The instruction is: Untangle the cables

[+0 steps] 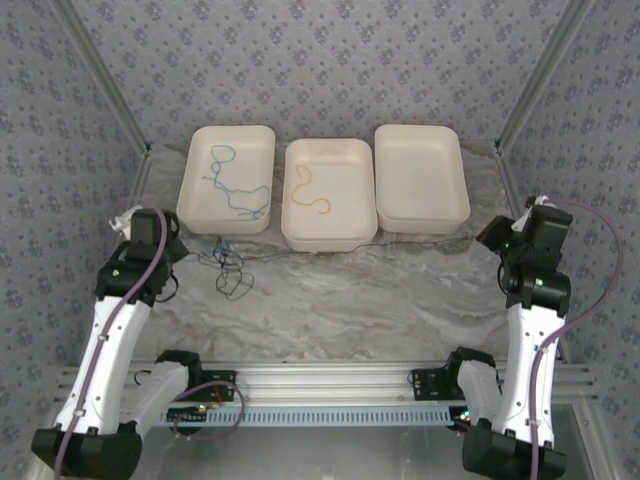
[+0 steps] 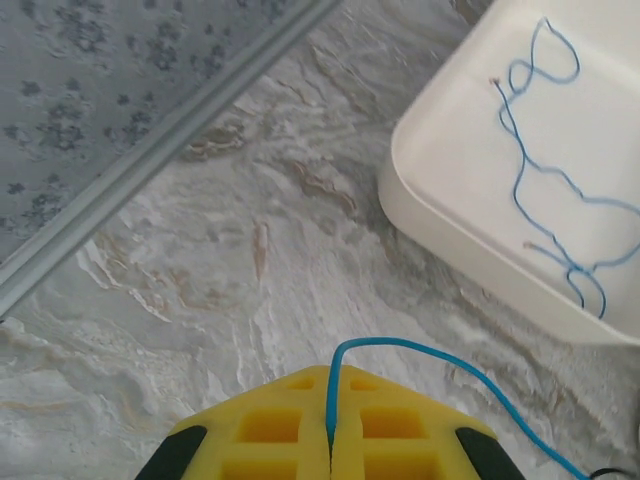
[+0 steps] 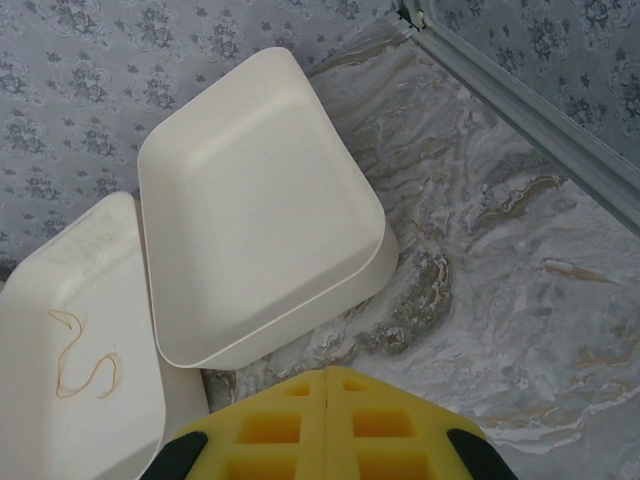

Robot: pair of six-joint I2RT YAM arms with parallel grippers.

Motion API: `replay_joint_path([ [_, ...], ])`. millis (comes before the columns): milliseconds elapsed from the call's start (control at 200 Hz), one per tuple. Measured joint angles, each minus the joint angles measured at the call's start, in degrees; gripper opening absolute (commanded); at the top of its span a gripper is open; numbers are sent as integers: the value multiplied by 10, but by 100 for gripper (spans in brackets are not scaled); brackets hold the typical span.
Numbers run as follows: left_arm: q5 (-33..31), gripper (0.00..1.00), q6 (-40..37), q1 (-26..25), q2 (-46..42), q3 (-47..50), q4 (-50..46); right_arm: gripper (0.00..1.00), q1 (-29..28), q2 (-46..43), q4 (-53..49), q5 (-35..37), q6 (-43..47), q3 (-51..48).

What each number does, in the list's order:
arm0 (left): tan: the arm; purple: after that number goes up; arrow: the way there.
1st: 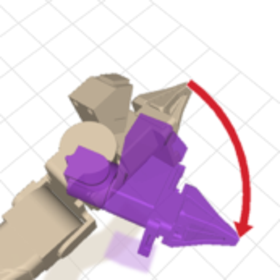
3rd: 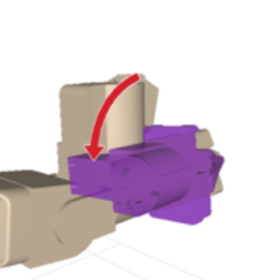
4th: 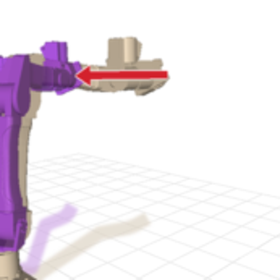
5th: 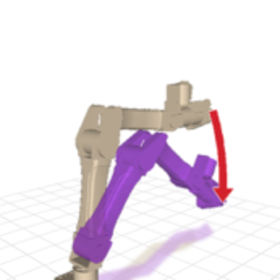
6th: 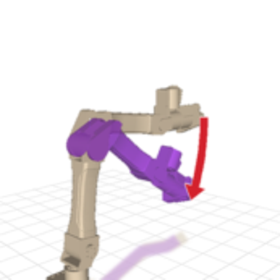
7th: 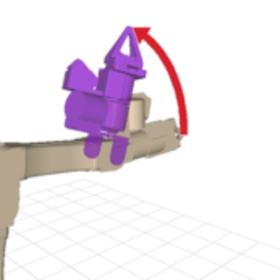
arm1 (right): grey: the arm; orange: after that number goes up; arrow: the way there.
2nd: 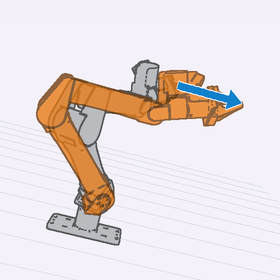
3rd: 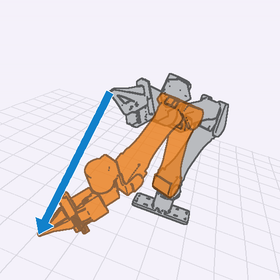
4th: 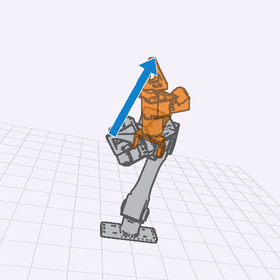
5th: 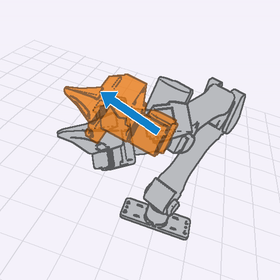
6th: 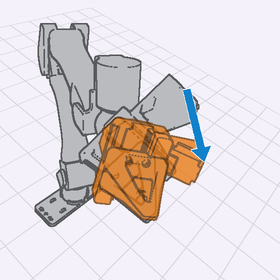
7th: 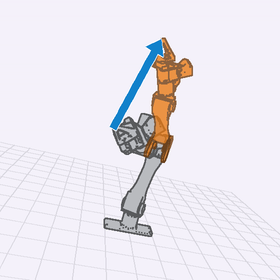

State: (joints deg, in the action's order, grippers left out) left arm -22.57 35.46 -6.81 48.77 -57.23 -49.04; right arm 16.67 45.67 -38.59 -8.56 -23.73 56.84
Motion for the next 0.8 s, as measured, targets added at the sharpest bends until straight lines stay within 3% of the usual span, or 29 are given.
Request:
replay_joint_path([
  [115, 120, 0, -11, -2, 2, -3, 42, 0, -55, 10, 23, 4, -13, -35],
  [195, 205, 0, -20, -44, 9, -3, 97, 0, -127, 29, 45, -1, -27, -78],
  [325, 268, 0, -40, -109, 22, -1, 148, 0, -250, 75, 83, 3, -67, -156],
  [405, 290, 0, -47, -118, 22, 5, 168, 19, -318, 77, 94, 15, -102, -204],
  [500, 310, 0, -51, -128, 23, 15, 189, 36, -350, 78, 105, 36, -134, -233],
  [640, 327, 0, -58, -148, 35, 26, 203, 54, -369, 66, 129, 76, -140, -237],
  [799, 333, 0, -59, -162, 47, 54, 217, 65, -465, -1, 198, 93, -67, -237],
])
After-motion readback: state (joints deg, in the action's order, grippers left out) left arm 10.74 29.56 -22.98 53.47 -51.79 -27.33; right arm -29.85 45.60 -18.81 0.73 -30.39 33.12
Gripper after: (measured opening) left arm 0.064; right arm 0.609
